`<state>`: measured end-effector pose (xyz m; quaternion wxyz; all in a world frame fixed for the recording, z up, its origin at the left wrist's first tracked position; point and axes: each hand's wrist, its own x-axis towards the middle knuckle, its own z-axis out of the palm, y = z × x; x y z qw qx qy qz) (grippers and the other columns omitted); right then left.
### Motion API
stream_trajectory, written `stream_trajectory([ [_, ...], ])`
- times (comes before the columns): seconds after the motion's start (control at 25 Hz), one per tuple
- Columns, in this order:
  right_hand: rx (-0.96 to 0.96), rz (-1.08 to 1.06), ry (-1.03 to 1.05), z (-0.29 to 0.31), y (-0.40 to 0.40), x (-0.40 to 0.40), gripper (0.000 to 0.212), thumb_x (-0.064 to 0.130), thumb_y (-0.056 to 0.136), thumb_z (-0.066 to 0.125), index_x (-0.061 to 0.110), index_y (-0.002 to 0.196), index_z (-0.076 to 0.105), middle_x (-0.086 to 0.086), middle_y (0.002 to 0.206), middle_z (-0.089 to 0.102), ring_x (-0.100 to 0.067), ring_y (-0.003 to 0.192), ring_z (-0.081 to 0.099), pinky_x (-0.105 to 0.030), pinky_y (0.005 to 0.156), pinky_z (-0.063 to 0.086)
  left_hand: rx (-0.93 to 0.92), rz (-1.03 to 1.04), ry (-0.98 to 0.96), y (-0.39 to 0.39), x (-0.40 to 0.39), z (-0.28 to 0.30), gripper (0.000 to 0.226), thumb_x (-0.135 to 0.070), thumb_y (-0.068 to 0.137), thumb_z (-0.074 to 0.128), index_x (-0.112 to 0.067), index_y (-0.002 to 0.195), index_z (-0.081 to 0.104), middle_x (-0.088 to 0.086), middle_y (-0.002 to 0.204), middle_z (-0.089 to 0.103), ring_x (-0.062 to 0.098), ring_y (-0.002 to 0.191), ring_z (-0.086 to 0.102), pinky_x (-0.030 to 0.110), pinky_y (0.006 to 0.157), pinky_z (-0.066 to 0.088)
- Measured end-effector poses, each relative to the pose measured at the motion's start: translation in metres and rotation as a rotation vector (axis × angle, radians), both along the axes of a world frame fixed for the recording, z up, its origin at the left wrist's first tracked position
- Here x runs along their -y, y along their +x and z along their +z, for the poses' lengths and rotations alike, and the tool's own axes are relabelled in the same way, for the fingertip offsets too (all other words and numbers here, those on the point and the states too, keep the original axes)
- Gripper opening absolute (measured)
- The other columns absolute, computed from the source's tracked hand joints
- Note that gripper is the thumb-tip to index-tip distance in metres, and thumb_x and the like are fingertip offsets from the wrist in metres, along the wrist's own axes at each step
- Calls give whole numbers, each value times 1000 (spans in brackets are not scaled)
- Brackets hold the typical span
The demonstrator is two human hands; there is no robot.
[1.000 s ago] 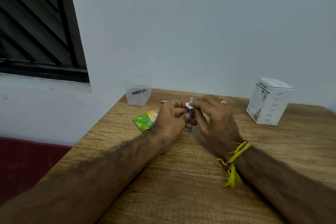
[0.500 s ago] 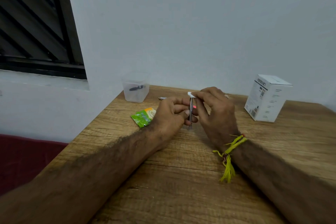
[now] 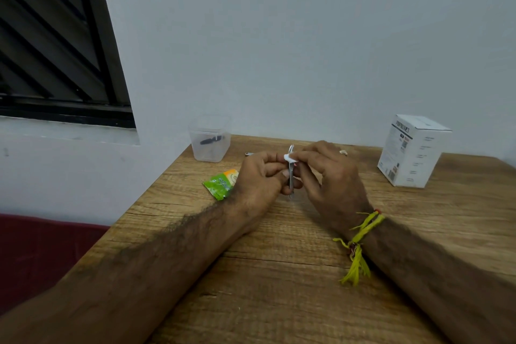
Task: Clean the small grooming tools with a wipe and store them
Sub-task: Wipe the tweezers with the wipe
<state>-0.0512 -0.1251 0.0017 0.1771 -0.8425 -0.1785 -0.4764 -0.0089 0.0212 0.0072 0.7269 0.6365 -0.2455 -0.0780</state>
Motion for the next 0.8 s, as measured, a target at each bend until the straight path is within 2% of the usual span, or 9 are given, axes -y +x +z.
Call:
stream_trajectory([
  [0.16, -27, -12, -70, 0, -1, -1, 19, 4, 89, 62, 6, 104, 73, -5, 95, 67, -24, 89, 63, -43, 75, 51, -21, 24, -6, -1, -2, 2, 21, 10, 95, 55, -10, 98, 61, 1, 75, 75, 8, 62, 71, 20, 55, 54],
  [0.44, -64, -18, -113, 1, -2, -3, 19, 7, 90, 61, 10, 103, 74, -3, 93, 66, -24, 86, 62, -39, 74, 46, -82, 31, -26, 0, -7, 9, 22, 4, 89, 67, -3, 109, 60, 12, 88, 77, 14, 68, 73, 25, 62, 59],
  [0.56, -71, -8, -109, 1, -1, -6, 19, 7, 89, 61, 9, 103, 73, -3, 95, 67, -24, 87, 62, -40, 75, 48, -128, 26, -4, 1, -13, 18, 16, 5, 92, 57, -2, 104, 65, 9, 81, 74, 15, 65, 71, 30, 64, 59],
  [0.64, -97, 2, -148, 0, -2, -4, 18, 6, 89, 63, 9, 104, 73, -3, 101, 68, -24, 91, 62, -40, 78, 49, -177, 26, 5, -1, -13, 21, 17, -8, 96, 54, 0, 102, 69, 11, 82, 71, 16, 61, 67, 31, 62, 56],
  [0.72, -110, 13, -157, -1, -2, -3, 18, 7, 90, 63, 9, 105, 73, -3, 105, 69, -24, 95, 62, -41, 80, 50, -195, 67, 19, -2, -12, 21, 27, -28, 97, 61, -2, 98, 70, 8, 82, 71, 16, 58, 66, 29, 59, 55],
  [0.8, -115, 20, -178, -1, -3, -5, 21, 9, 92, 59, 9, 108, 72, -4, 108, 69, -25, 98, 63, -41, 82, 50, -188, 135, 43, -3, -10, 21, 25, -31, 93, 69, -6, 93, 70, 7, 79, 71, 12, 53, 66, 26, 53, 56],
])
